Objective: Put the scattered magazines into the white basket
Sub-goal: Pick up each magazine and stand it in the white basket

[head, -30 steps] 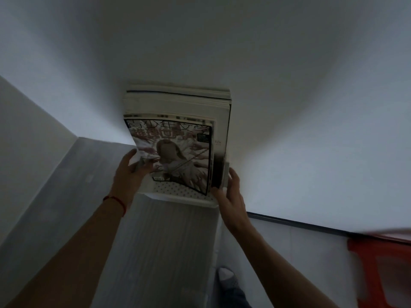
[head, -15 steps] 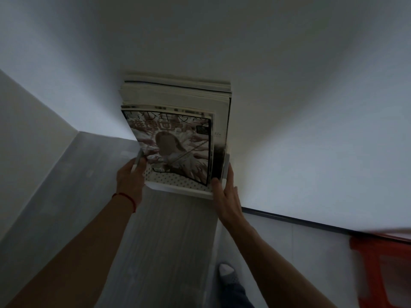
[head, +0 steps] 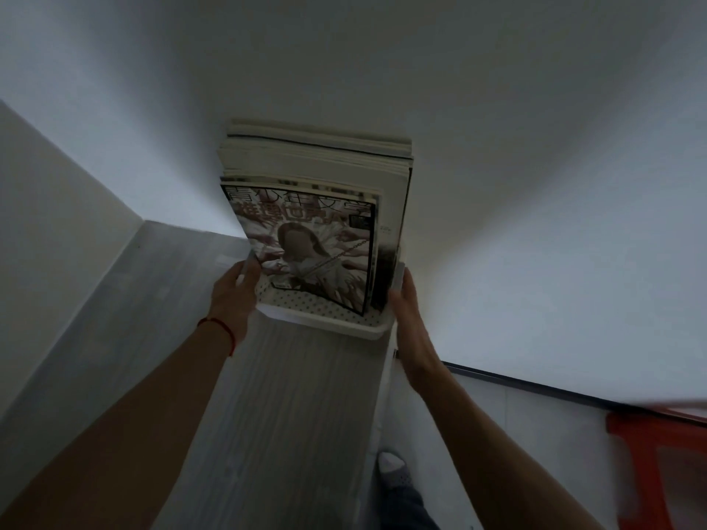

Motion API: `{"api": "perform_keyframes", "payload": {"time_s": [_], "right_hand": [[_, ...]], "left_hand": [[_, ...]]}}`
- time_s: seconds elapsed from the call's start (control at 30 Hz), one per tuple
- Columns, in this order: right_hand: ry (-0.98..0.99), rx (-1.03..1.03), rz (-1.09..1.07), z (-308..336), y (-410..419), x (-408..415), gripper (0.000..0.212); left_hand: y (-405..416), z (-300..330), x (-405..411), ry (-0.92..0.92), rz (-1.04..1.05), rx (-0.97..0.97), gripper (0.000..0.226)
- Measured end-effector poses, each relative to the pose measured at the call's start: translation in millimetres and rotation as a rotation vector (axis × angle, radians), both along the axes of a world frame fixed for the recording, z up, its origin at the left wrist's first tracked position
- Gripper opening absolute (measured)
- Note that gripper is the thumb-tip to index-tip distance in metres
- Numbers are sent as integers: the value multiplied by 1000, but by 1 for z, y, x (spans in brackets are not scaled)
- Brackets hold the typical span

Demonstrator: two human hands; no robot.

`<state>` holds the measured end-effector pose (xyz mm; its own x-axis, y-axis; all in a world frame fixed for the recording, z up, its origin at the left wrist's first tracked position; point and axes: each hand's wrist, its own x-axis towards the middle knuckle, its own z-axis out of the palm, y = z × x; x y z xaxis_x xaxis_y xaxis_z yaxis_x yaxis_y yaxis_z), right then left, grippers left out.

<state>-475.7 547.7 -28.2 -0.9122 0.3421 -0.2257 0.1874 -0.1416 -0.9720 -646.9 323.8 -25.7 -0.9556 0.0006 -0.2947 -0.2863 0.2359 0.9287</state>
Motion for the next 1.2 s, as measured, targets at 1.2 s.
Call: {"api": "perform_keyframes", "payload": {"time_s": [1.2], "right_hand": [[-75, 228, -4, 9, -6, -13, 61]], "left_hand": [[-12, 14, 16, 56, -345, -165, 90]]}}
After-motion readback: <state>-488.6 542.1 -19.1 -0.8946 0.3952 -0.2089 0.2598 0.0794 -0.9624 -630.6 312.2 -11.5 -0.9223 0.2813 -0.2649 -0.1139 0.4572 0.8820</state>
